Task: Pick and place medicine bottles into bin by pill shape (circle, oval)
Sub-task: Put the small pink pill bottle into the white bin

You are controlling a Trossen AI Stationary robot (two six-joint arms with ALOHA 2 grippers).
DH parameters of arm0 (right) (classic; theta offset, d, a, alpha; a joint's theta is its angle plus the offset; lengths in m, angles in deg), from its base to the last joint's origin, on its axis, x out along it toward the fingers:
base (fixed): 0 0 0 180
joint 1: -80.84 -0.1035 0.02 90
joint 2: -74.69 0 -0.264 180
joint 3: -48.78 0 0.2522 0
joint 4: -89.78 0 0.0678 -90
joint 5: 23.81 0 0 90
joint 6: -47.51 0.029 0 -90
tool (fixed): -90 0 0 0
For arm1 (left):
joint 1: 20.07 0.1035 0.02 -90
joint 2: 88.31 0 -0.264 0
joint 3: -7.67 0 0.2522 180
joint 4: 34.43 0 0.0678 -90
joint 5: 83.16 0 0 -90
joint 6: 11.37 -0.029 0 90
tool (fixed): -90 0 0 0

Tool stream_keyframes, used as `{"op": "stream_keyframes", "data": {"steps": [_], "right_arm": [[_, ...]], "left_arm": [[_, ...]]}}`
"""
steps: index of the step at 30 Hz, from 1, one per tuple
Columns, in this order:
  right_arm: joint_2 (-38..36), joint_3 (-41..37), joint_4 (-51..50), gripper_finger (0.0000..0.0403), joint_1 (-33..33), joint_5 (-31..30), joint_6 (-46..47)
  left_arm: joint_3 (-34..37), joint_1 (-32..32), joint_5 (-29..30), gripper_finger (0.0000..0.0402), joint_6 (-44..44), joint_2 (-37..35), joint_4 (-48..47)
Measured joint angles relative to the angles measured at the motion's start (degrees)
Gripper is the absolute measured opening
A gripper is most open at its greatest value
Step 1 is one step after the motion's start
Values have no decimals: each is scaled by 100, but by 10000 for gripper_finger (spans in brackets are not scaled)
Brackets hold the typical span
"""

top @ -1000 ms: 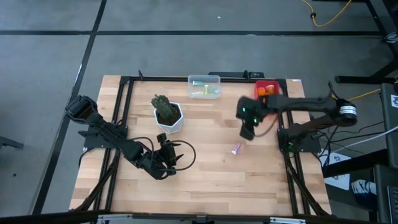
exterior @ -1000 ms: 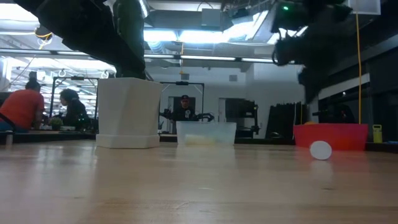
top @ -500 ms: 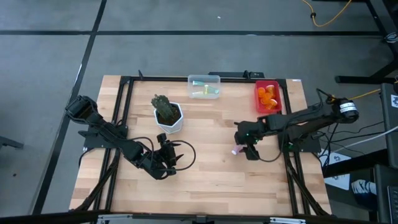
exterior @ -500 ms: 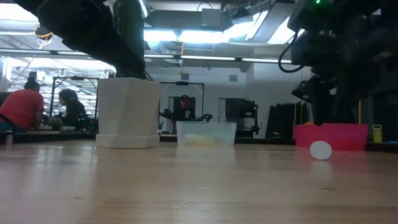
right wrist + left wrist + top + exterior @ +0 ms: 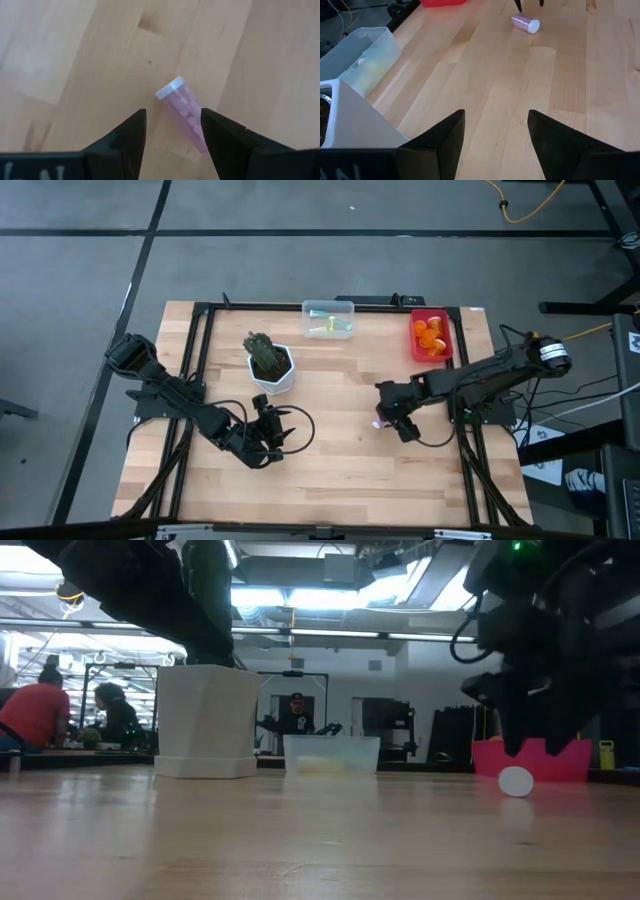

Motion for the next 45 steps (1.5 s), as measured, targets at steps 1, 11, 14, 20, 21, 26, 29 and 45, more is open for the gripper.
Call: {"op": "stream_keyframes", "data": {"steps": [1, 11, 14, 20, 21, 26, 29, 45], "right_arm": [[79, 0, 4, 190, -7, -53, -35], [765, 0, 238, 190, -81, -852, -315], [958, 5, 282, 190, -81, -844, -244], [1119, 4, 636, 190, -81, -881, 796], [1107, 2, 690, 190, -81, -913, 1083], [1122, 0, 839, 169, -90, -1220, 2190], [1135, 0, 944, 145, -84, -1356, 2516], [1134, 44, 4252, 105, 720, -3270, 1127]], "left_arm": [[0, 1, -2, 211, 0, 2, 3], [0, 1, -2, 211, 0, 0, 1], [0, -1, -1, 211, 0, 0, -1], [0, 1, 0, 211, -2, 0, 1], [0, 0, -2, 211, 0, 0, 1], [0, 1, 0, 211, 0, 0, 1], [0, 1, -2, 211, 2, 2, 1], [0, -1, 0, 211, 0, 2, 1]]}}
